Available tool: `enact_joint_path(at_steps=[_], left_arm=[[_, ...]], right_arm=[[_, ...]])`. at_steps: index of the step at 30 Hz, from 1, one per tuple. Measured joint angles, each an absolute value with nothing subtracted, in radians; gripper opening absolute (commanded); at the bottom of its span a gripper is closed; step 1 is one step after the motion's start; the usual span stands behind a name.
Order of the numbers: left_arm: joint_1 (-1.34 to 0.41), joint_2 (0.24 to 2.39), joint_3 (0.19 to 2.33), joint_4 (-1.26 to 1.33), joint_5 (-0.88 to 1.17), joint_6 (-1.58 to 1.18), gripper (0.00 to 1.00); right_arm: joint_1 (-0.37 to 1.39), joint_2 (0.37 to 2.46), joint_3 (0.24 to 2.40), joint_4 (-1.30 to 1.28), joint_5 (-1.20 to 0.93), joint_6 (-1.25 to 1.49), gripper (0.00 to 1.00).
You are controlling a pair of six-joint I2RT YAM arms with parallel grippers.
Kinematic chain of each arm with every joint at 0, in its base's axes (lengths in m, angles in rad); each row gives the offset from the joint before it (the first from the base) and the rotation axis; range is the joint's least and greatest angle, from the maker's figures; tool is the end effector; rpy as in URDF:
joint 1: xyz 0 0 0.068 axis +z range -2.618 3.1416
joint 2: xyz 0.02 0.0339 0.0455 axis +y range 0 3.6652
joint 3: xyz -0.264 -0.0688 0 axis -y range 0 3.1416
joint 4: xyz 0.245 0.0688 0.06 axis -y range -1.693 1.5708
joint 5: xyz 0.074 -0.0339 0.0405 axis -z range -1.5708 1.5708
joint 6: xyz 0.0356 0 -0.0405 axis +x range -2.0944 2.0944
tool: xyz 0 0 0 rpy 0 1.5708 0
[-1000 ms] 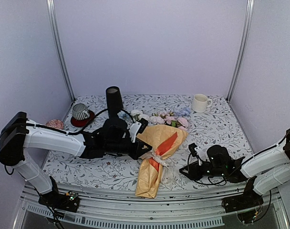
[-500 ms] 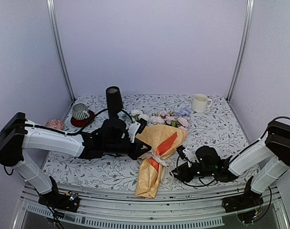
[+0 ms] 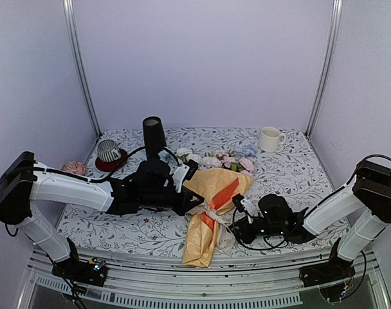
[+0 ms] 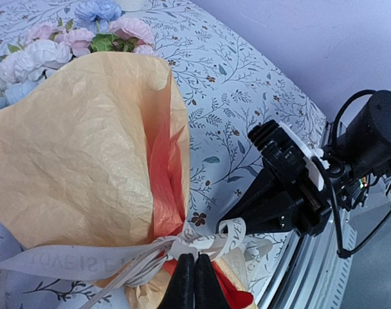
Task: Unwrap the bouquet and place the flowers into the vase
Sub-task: Untie the ribbon from the tied bouquet.
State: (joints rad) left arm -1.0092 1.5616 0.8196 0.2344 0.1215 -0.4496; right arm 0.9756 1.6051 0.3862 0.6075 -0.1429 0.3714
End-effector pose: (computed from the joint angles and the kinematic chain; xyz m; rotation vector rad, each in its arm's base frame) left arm 0.1744 -0.2852 0.2030 0.6947 2.1278 -0.9781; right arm 0.1412 0.2175 0.1053 -0.7745 2.1943 0.8846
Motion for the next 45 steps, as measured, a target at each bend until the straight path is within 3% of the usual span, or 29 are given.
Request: enact_joint_path(at_steps=[6,18,45], left_arm=[[-1.009,1.562,0.82,0.234,0.124,-0.45,0.0],[-1.009,1.546,0.82,0.228,0.124,-0.45,0.0],[-1.01,1.526,0.809,0.228,0.118,-0.449,0.0]], right_arm=[[0.976,1.564,0.385,0.593,-0.104,0.374,0.03],[0.976,1.37,0.331,0.54,0.108,0.431,0.02],[0.977,1.266,0.44,0.261,0.306,0.432,0.03]])
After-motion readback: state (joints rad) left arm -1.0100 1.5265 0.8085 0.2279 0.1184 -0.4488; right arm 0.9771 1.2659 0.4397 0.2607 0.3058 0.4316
